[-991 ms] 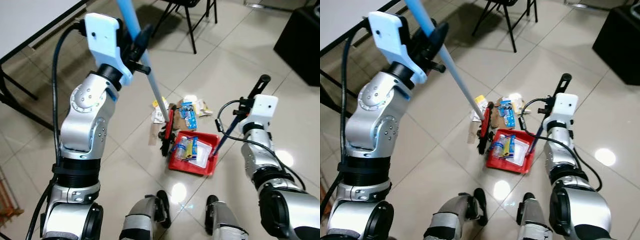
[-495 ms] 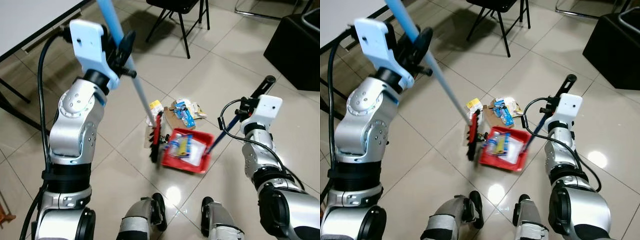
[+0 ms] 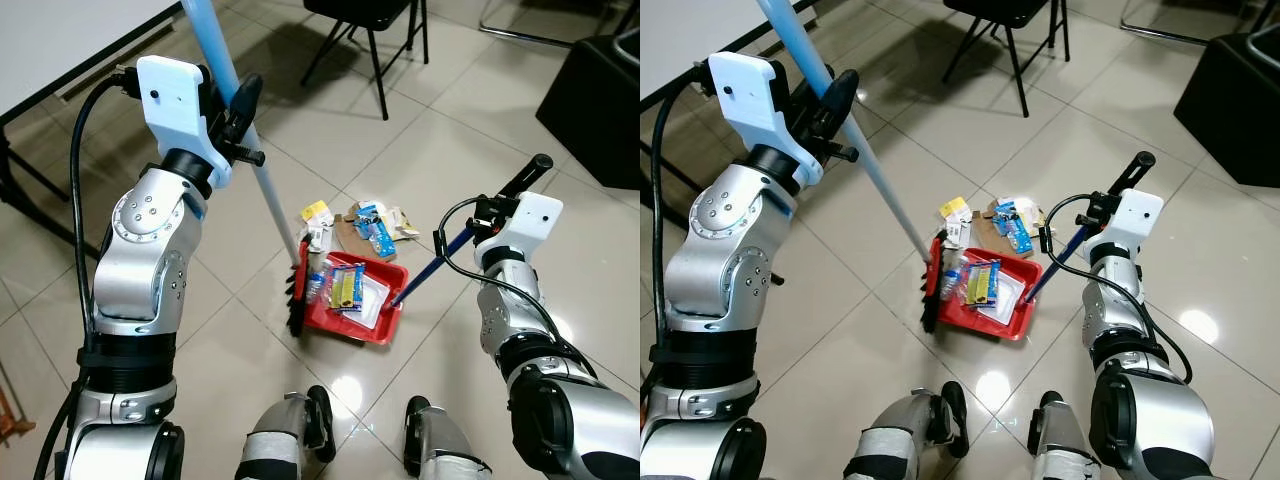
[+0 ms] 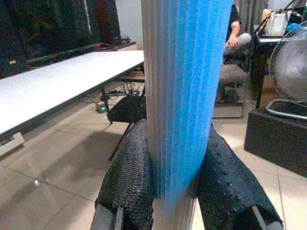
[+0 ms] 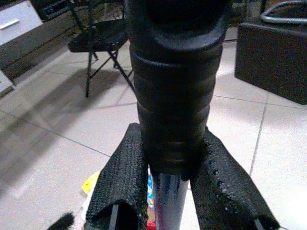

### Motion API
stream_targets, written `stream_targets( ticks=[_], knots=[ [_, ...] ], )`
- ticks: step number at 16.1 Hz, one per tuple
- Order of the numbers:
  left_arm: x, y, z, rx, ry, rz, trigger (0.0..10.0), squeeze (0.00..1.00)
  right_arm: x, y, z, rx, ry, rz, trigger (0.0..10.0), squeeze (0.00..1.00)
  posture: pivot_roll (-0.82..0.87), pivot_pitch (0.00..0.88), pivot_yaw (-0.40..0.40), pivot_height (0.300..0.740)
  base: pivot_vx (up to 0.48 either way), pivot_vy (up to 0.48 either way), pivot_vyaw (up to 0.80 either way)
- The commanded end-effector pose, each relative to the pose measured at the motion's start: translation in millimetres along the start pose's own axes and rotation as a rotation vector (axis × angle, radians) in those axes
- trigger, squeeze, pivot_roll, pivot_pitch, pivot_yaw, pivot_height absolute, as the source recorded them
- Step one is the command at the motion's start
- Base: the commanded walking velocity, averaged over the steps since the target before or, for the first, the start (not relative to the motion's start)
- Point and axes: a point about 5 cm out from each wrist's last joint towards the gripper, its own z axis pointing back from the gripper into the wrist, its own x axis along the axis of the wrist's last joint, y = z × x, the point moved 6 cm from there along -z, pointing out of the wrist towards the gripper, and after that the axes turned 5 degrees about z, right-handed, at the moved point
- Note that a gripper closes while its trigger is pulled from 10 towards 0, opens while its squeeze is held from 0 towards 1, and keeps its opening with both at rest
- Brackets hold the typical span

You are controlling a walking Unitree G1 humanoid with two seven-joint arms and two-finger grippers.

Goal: Sweep floor

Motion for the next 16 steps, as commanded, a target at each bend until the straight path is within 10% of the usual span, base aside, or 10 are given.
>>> stream_targets(
  ticks=[1,13,16],
  knots=[
    [14.4,9.8,4.2,0.03,-0.049,-0.026,10.0,0.0,9.0,7.3,-2.2,0.02,-0.039,-0.031,10.0,0.0,0.04,0.163,0.159,0.74,0.0,0.0,0.0],
    [6.0,3.8,6.0,0.007,-0.024,-0.002,10.0,0.0,1.7,15.5,1.2,0.043,-0.024,-0.035,10.0,0.0,0.05,0.141,0.171,0.74,0.0,0.0,0.0],
    [-23.0,6.3,11.5,0.024,0.046,0.035,10.0,0.0,4.9,18.9,-1.0,0.049,-0.028,-0.041,10.0,0.0,0.04,0.133,0.174,0.74,0.0,0.0,0.0]
  ],
)
